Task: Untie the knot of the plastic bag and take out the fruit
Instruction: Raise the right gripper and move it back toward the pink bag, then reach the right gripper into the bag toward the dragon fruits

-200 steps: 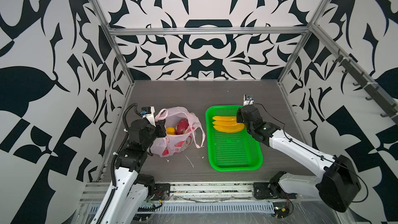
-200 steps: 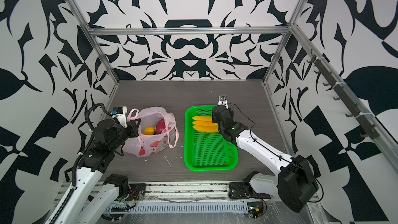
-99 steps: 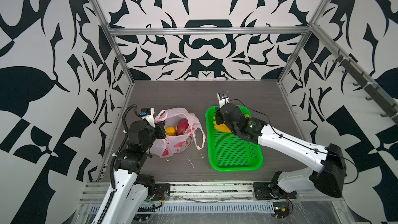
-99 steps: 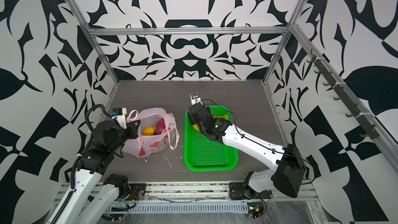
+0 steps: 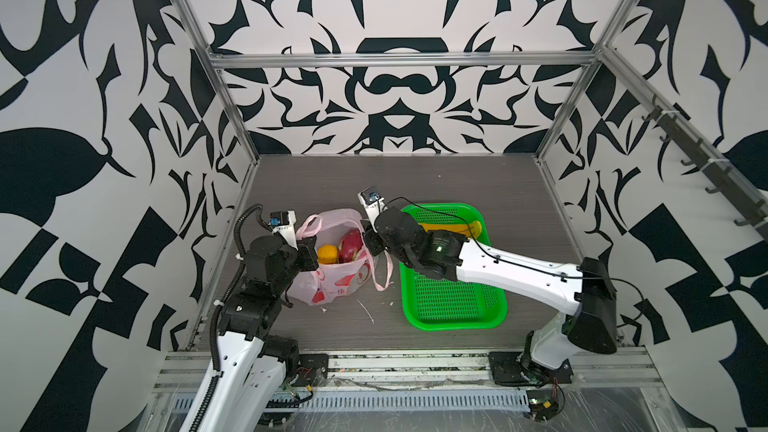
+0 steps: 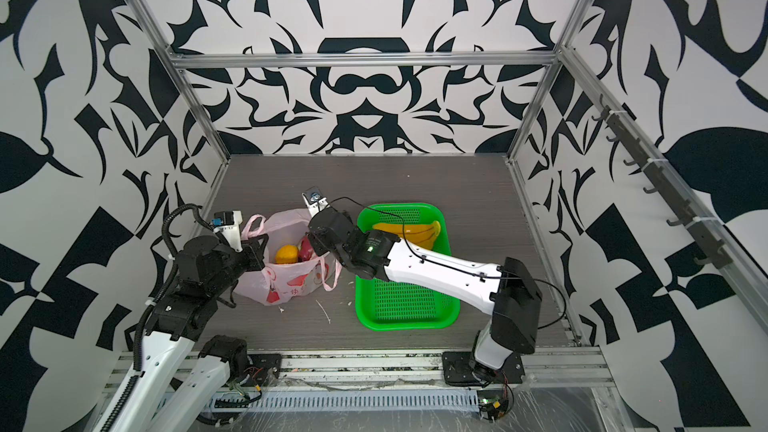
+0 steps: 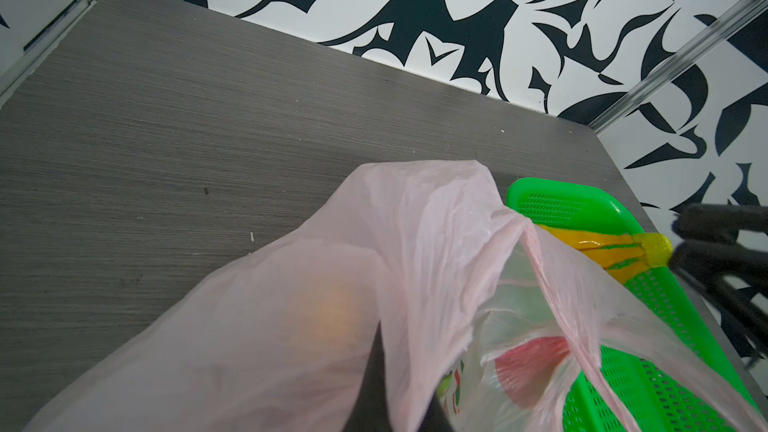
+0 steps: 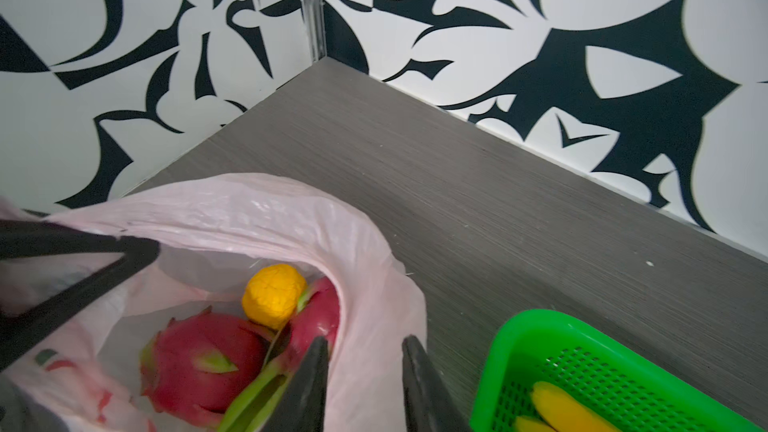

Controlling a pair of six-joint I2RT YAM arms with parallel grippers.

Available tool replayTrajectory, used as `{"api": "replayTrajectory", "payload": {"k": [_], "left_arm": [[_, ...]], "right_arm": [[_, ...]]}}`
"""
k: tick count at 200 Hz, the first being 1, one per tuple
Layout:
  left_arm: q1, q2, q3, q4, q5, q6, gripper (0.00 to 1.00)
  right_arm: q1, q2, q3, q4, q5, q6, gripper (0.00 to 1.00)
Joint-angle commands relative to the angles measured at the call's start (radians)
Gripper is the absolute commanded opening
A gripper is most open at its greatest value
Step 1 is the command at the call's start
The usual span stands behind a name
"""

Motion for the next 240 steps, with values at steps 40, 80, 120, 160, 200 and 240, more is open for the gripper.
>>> {"api": "replayTrajectory", "payload": {"k": [40, 80, 120, 160, 200, 240], "left_arm": [[0.003, 0.02, -0.019, -0.012, -0.04, -0.01, 0.0], [0.003, 0.016, -0.02, -0.054, -0.063, -0.039, 0.0], [0.002, -0.001, -0.023, -0.094, -0.081, -0.068, 0.0], [0.003, -0.022, -0.033, -0.142, -0.091, -0.129, 0.0], [0.002, -0.036, -0.05, -0.175, -0.097, -0.185, 0.0], [0.002, -0.012, -0.039, -0.221, -0.091, -0.236, 0.0]], "right_arm": [[0.049, 0.161, 0.205, 0.023, -0.106, 0.015, 0.32], [0.064, 0.239, 0.248, 0.015, -0.137, 0.041, 0.3], [0.075, 0.299, 0.264, -0.001, -0.182, 0.077, 0.28], [0.108, 0.316, 0.207, 0.001, -0.243, 0.161, 0.27], [0.14, 0.3, 0.113, -0.003, -0.236, 0.27, 0.27], [0.145, 0.24, 0.053, -0.058, -0.229, 0.286, 0.27]]}}
